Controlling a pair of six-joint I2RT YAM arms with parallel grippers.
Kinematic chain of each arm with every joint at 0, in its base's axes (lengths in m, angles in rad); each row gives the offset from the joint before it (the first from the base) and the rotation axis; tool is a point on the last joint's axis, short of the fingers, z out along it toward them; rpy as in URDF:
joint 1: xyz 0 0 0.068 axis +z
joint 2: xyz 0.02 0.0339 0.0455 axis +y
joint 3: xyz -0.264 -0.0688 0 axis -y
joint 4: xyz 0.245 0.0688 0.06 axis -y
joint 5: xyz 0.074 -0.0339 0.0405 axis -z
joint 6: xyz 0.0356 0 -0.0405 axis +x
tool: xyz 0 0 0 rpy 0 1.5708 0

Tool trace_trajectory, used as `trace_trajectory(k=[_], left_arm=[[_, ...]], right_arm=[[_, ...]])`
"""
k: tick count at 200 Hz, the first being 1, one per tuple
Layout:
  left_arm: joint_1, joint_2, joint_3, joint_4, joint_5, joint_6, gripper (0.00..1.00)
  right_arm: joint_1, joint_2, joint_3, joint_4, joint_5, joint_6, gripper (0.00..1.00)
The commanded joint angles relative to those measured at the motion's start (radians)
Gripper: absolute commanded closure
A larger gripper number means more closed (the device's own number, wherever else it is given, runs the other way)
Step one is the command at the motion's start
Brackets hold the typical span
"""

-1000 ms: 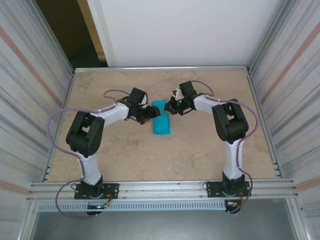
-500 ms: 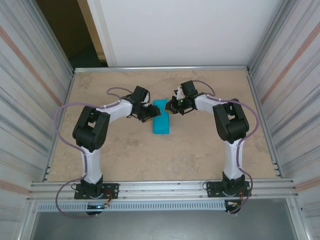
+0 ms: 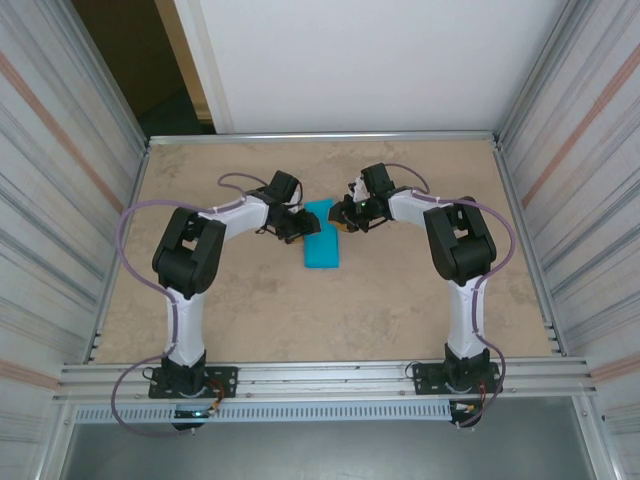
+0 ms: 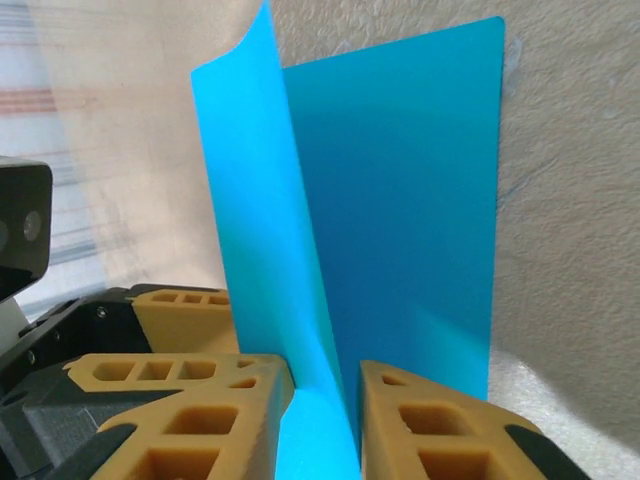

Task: Fold a paper plane with a square sheet of paper (pick it up from the middle)
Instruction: First fold in half a square sheet of paper at the center of the table.

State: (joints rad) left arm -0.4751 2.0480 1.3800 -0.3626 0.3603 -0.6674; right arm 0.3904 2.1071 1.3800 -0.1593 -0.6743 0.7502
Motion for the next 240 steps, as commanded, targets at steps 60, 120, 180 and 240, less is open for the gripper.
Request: trace_trajectory(k=[60, 120, 180, 240], left_arm=[[-0.011, 0.086, 0.057, -0.126, -0.044, 0.050, 0.55], [-0.058, 0.187, 0.121, -0.285, -0.157, 0.066, 0.55], [-0.089, 0.241, 0.157, -0.358, -0.224, 0.092, 0.54], [-0.096, 0.305, 0.207, -0.409, -0.233, 0.069, 0.53]], right_arm=[[-0.051, -0.242, -0.159, -0.059, 0.195, 0.018, 0.50], [-0.055, -0.335, -0.270, -0.040, 0.254, 0.029, 0.46], [-0.054, -0.320, -0.285, -0.030, 0.234, 0.032, 0.48], [-0.055, -0.303, -0.266, -0.036, 0.221, 0.031, 0.48]])
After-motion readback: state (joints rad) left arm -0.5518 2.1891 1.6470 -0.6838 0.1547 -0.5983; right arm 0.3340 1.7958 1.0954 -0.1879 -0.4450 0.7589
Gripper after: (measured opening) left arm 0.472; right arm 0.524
